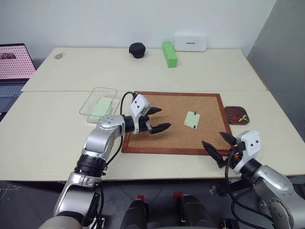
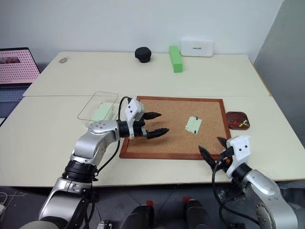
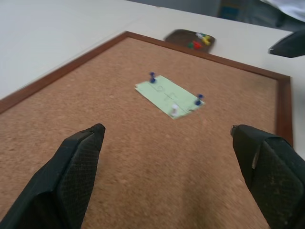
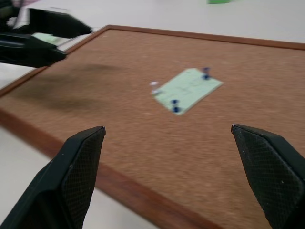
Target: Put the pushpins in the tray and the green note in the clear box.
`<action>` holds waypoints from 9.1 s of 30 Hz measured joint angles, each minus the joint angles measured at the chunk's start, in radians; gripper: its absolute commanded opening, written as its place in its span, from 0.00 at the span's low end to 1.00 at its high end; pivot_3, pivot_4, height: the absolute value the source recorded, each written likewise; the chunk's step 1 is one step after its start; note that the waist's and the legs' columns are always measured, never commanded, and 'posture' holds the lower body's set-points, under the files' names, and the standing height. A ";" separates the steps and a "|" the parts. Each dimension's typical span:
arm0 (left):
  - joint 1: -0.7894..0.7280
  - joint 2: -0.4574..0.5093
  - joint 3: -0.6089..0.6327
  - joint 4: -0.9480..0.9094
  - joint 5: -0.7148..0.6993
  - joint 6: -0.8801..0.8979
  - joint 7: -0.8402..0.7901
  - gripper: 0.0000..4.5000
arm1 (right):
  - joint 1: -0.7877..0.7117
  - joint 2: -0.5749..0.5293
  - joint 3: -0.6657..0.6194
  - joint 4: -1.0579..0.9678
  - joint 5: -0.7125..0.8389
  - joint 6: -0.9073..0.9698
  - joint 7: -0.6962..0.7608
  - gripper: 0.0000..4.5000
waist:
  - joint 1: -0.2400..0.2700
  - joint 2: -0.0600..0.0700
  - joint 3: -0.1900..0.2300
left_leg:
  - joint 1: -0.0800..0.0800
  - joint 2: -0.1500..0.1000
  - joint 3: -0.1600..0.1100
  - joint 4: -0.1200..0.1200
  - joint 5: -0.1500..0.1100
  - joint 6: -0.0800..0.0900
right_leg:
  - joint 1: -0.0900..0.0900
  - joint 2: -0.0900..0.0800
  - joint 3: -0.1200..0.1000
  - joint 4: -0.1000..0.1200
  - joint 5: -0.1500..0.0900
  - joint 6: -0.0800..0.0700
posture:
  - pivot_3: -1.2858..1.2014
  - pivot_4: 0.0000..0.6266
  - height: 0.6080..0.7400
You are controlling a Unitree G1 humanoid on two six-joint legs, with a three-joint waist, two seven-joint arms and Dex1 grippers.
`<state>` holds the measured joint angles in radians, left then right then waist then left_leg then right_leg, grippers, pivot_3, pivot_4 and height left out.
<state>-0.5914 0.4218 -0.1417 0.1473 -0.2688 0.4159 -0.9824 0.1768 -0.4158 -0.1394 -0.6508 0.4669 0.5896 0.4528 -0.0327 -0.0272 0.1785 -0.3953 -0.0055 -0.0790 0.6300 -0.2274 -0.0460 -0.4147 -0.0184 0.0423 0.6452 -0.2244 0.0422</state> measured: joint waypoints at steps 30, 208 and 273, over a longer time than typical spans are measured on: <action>0.026 -0.004 0.018 0.057 0.023 -0.120 0.029 0.21 | -0.341 0.009 0.088 0.399 -0.172 -0.145 -0.009 1.00 | 0.000 0.000 0.000 | 0.000 0.000 0.000 0.000 0.000 0.000 | 0.000 0.000 0.000 0.001 0.001 0.002 | 0.52 0.24 1.00; -0.013 -0.151 -0.084 0.251 0.156 -0.139 0.048 0.00 | -0.503 0.075 0.166 0.742 -0.221 -0.393 0.205 0.02 | -0.001 0.002 0.000 | 0.007 0.000 0.000 0.000 0.000 0.000 | 0.005 0.000 0.001 0.001 0.002 0.002 | 0.52 0.24 1.00; -0.005 -0.134 -0.087 0.244 0.158 -0.154 0.051 0.00 | -0.525 0.070 0.222 0.750 -0.226 -0.361 0.176 0.83 | -0.008 0.002 0.000 | 0.007 0.000 0.000 0.000 0.000 0.000 | 0.006 0.000 0.001 0.002 0.002 0.002 | 0.52 0.24 1.00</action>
<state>-0.5968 0.2883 -0.2286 0.3916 -0.1110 0.2616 -0.9319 -0.3482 -0.3461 0.0826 0.0990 0.2406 0.2285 0.6288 -0.0410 -0.0252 0.1787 -0.3882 -0.0057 -0.0789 0.6297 -0.2273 -0.0458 -0.4091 -0.0180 0.0428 0.6468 -0.2227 0.0445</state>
